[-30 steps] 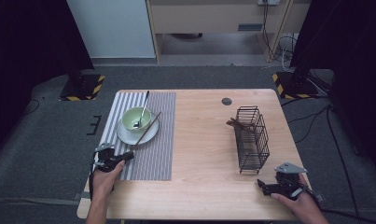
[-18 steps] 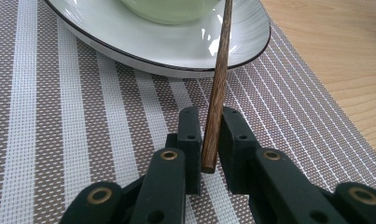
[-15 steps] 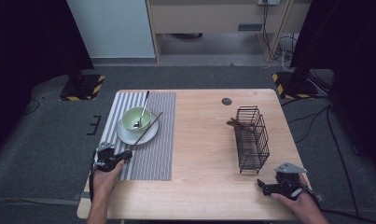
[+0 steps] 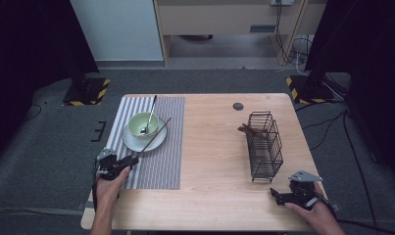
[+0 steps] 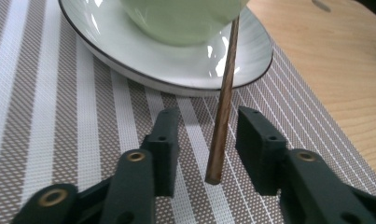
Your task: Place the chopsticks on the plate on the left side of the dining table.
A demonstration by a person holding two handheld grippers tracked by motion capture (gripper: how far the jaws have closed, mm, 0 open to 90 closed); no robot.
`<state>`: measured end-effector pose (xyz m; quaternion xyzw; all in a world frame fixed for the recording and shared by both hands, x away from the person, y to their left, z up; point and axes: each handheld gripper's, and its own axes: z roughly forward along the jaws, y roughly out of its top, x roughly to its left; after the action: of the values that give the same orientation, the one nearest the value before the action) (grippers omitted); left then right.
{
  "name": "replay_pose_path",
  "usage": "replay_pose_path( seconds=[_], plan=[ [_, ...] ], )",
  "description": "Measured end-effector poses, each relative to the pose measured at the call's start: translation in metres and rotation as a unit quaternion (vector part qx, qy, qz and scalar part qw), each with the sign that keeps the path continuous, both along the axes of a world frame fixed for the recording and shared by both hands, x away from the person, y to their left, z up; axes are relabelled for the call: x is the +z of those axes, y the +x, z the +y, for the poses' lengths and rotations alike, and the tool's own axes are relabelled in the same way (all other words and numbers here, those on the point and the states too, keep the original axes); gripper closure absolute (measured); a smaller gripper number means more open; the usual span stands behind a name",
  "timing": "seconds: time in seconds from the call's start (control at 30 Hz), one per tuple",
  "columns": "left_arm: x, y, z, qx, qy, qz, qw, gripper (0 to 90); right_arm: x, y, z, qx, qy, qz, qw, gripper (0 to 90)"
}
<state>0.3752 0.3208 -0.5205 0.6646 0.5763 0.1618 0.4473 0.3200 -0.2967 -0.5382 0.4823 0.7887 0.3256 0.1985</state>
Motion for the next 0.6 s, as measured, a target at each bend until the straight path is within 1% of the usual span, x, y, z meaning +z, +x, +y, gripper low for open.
replay_pose_path(
  seconds=[0.07, 0.1, 0.13, 0.2, 0.23, 0.3, 0.37, 0.5, 0.57, 0.6],
  plan=[
    [0.002, -0.002, 0.000, 0.005, 0.006, -0.007, 0.9999, 53.5, 0.000, 0.000, 0.000, -0.001, 0.000, 0.000, 1.0000, 0.4],
    [0.004, -0.003, -0.001, 0.006, 0.008, -0.011, 0.9999, 52.3, 0.000, 0.000, 0.000, 0.000, 0.000, 0.000, 1.0000, 0.4],
    [0.005, -0.003, -0.002, 0.005, 0.013, -0.016, 0.9998, 51.8, 0.000, 0.000, 0.000, 0.000, 0.000, 0.000, 1.0000, 0.4],
    [0.008, -0.004, -0.006, 0.006, 0.033, -0.025, 0.9991, 48.6, 0.000, 0.000, 0.000, 0.000, 0.000, 0.000, 1.0000, 0.4],
    [0.010, -0.004, -0.008, 0.005, 0.039, -0.028, 0.9988, 46.9, 0.000, 0.000, 0.000, 0.000, 0.000, 0.000, 1.0000, 0.4],
    [0.014, -0.004, -0.012, 0.005, 0.054, -0.040, 0.9977, 44.9, 0.000, 0.000, 0.000, 0.000, 0.000, -0.001, 1.0000, 0.4],
    [0.018, -0.004, -0.018, -0.008, 0.076, -0.048, 0.9959, 44.6, 0.000, 0.000, 0.000, 0.000, 0.000, 0.000, 1.0000, 0.4],
    [0.022, -0.003, -0.031, -0.022, 0.082, -0.055, 0.9949, 41.9, 0.000, 0.000, 0.000, 0.000, 0.000, 0.000, 1.0000, 0.4],
    [0.022, -0.003, -0.040, -0.034, 0.085, -0.054, 0.9943, 39.9, 0.000, 0.000, 0.000, 0.000, 0.000, 0.000, 1.0000, 0.4],
    [0.023, -0.002, -0.045, -0.045, 0.090, -0.054, 0.9935, 39.5, 0.000, 0.000, 0.000, 0.000, 0.000, 0.000, 1.0000, 0.4]
  ],
)
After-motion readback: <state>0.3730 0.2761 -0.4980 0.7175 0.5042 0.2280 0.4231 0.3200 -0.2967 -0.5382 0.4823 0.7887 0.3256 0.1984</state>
